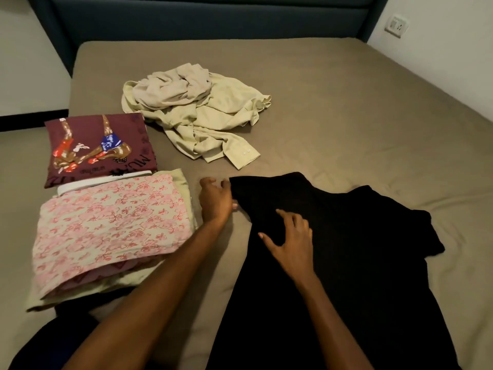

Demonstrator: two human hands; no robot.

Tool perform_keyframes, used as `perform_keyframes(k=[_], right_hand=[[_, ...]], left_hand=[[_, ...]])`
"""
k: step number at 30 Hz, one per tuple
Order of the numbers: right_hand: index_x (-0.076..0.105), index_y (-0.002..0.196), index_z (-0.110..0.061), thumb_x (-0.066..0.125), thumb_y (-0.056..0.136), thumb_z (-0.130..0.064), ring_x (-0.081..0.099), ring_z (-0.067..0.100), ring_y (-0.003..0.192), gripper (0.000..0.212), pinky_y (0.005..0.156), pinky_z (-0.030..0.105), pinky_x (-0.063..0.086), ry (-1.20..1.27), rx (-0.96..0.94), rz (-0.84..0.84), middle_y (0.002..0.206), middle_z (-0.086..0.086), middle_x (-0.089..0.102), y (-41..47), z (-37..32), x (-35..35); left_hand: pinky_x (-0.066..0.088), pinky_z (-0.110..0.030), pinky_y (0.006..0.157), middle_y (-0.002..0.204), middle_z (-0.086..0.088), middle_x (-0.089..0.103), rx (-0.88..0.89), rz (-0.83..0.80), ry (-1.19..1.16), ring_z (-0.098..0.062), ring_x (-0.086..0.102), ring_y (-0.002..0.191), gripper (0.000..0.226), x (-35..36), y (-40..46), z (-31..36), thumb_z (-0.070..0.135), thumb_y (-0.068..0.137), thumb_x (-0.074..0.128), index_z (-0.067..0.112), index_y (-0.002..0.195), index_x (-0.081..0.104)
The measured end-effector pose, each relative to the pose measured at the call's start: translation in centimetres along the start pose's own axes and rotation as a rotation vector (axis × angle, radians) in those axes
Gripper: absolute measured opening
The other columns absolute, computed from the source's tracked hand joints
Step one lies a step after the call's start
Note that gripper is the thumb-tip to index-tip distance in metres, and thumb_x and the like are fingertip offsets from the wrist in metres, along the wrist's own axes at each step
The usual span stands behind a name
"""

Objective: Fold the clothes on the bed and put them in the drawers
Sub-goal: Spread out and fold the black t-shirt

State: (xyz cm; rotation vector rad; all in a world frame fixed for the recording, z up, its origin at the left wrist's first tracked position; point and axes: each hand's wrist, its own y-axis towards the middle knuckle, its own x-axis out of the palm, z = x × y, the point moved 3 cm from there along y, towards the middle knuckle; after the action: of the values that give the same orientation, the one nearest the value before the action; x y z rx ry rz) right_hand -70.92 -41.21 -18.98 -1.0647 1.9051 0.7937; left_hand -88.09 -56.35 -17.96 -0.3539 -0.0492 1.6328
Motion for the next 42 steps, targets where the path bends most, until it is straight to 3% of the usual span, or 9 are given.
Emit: perform_keyframes(k=[3, 9, 17, 22, 25, 27, 32, 36, 42], right_hand=[[0.056, 0.143, -0.03, 0.065, 0.088, -0.065, 0.047, 0.018, 0.121, 0.066, 0.103, 0.037, 0.039, -0.038, 0.01, -0.034, 0.131, -0.001, 0.052, 0.0, -0.5, 1.2], [0.077, 0.107, -0.021, 0.075, 0.091, -0.035, 0.062, 0.019, 0.097, 0.022, 0.077, 0.031, 0.045, 0.115, -0.003, -0.139, 0.103, 0.001, 0.069, 5.4, -1.8, 2.7], [0.073, 0.068, -0.02, 0.083, 0.085, -0.023, 0.056, 0.007, 0.055, 0.021, 0.06, 0.029, 0.044, 0.64, 0.275, -0.159, 0.061, -0.008, 0.065, 5.3, -0.6, 2.9], [0.07, 0.069, -0.011, 0.069, 0.096, -0.038, 0.054, 0.015, 0.059, 0.038, 0.066, 0.032, 0.044, 0.586, 0.268, -0.175, 0.062, 0.002, 0.06, 5.1, -1.2, 3.2], [0.077, 0.082, -0.016, 0.066, 0.098, -0.028, 0.066, 0.014, 0.081, 0.023, 0.08, 0.031, 0.049, 0.609, 0.247, -0.208, 0.084, -0.002, 0.07, 5.1, -0.8, 3.1], [0.079, 0.098, -0.013, 0.068, 0.097, -0.019, 0.067, 0.016, 0.096, 0.012, 0.088, 0.029, 0.049, 0.62, 0.223, -0.237, 0.099, 0.0, 0.071, 5.0, -0.6, 3.0], [0.075, 0.116, -0.011, 0.054, 0.104, -0.01, 0.063, 0.018, 0.111, 0.024, 0.109, 0.043, 0.048, 0.649, 0.185, -0.306, 0.117, 0.002, 0.065, 4.6, -0.1, 2.7], [0.062, 0.134, -0.022, 0.062, 0.1, -0.032, 0.047, 0.02, 0.127, 0.035, 0.113, 0.041, 0.037, 0.168, -0.07, -0.29, 0.133, -0.001, 0.053, 3.7, -0.9, 2.8], [0.018, 0.164, -0.028, 0.023, 0.108, -0.057, 0.01, 0.026, 0.159, 0.063, 0.128, 0.046, 0.012, -0.273, -0.19, -0.194, 0.172, 0.009, 0.011, -0.1, -1.6, 4.8]], left_hand=[[0.062, -0.044, 0.073, 0.088, 0.003, 0.068, 0.173, -0.027, 0.166, -0.021, 0.071, 0.077, 0.028, -1.4, -5.9, -3.2, 0.017, 0.093, 0.063, 0.028, 0.115, 0.048], [0.055, -0.034, 0.071, 0.082, 0.008, 0.073, 0.241, -0.214, 0.531, -0.017, 0.068, 0.079, 0.017, -1.4, -10.5, -5.4, 0.041, 0.086, 0.075, 0.025, 0.084, 0.073], [0.058, -0.027, 0.051, 0.073, -0.015, 0.07, -0.263, -0.383, -0.163, -0.02, 0.066, 0.054, 0.015, -3.7, -10.4, -7.0, 0.006, 0.1, 0.063, 0.007, 0.086, 0.059], [0.063, -0.037, 0.069, 0.077, -0.006, 0.077, -0.129, -0.387, -0.005, -0.02, 0.074, 0.068, 0.025, -4.3, -11.4, -7.4, 0.028, 0.095, 0.072, 0.006, 0.103, 0.066], [0.059, -0.036, 0.076, 0.086, 0.006, 0.074, 0.085, -0.425, 0.404, -0.013, 0.07, 0.08, 0.052, -4.3, -12.4, -6.9, 0.057, 0.068, 0.086, 0.026, 0.102, 0.063], [0.058, -0.035, 0.079, 0.089, 0.007, 0.073, 0.153, -0.441, 0.528, -0.014, 0.069, 0.085, 0.045, -4.5, -12.9, -7.2, 0.048, 0.068, 0.09, 0.026, 0.098, 0.066], [0.06, -0.032, 0.061, 0.069, -0.012, 0.065, -0.106, -0.545, 0.157, -0.021, 0.065, 0.062, 0.026, -7.0, -13.2, -8.9, 0.021, 0.088, 0.081, 0.0, 0.079, 0.069], [0.058, -0.028, 0.06, 0.062, -0.01, 0.065, -0.166, -0.568, 0.062, -0.019, 0.063, 0.056, 0.021, -8.3, -14.2, -9.2, 0.021, 0.098, 0.069, 0.007, 0.082, 0.065], [0.058, -0.038, 0.077, 0.071, 0.005, 0.073, 0.001, -0.489, 0.309, -0.012, 0.07, 0.069, 0.024, -8.2, -16.4, -8.8, 0.046, 0.09, 0.072, 0.024, 0.097, 0.064]])
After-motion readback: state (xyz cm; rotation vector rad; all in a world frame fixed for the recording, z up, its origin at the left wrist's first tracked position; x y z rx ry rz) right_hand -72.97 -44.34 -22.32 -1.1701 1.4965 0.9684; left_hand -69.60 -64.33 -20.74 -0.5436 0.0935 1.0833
